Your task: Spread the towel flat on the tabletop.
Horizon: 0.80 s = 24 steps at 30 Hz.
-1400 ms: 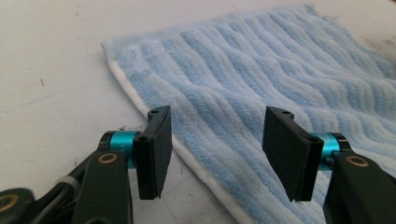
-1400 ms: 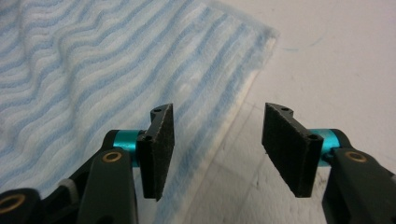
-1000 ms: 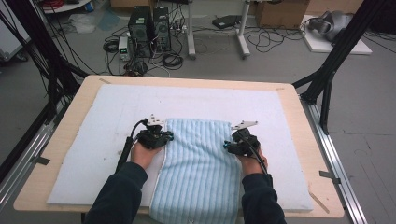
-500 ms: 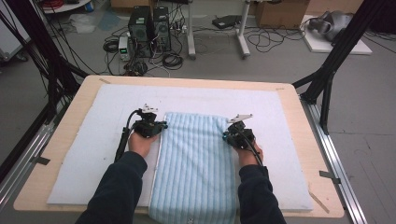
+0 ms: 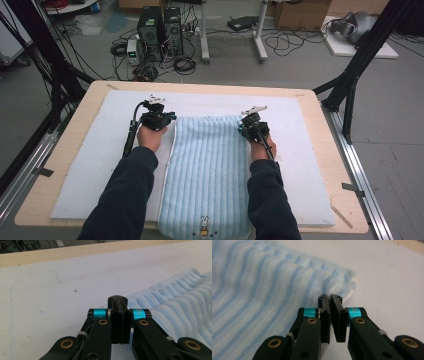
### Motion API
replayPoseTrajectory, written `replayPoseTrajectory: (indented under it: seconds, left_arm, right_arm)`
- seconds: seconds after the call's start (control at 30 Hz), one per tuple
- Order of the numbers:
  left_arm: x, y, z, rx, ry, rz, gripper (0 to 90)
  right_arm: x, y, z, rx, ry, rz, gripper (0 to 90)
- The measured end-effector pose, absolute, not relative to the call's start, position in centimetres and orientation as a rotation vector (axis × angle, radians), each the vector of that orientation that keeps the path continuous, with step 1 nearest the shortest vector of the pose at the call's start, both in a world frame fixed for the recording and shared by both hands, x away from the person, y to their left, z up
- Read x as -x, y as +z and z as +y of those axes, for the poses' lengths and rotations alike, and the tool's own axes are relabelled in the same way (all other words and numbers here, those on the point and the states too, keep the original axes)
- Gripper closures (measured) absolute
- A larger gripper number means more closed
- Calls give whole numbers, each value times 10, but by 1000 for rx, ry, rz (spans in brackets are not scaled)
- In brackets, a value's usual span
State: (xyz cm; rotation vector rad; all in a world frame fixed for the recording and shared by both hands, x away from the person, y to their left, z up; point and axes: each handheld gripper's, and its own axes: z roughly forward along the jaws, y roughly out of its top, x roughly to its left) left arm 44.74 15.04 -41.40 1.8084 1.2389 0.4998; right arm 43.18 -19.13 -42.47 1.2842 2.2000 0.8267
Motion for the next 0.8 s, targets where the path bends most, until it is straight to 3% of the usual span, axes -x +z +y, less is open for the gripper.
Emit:
replayPoseTrajectory:
  seconds: [0.13, 0.23, 0.37, 0.53, 0.8]
  left_arm:
    - [-445, -423, 150, -1843, 452, 1238, 894]
    - [-443, -427, 149, -1831, 423, 1271, 716]
    - [-442, -425, 153, -1793, 396, 1255, 565]
    - [-446, -423, 152, -1719, 398, 1229, 526]
    - [-459, -430, 145, -1742, 372, 1252, 529]
  right_arm:
    - [-432, -427, -192, -1276, 884, 2214, 824]
    - [-431, -427, -186, -1267, 886, 2221, 622]
    - [-429, -421, -193, -1307, 930, 2197, 516]
    - [-432, -416, -209, -1373, 1010, 2100, 512]
    - [-447, -413, -208, -1366, 983, 2107, 503]
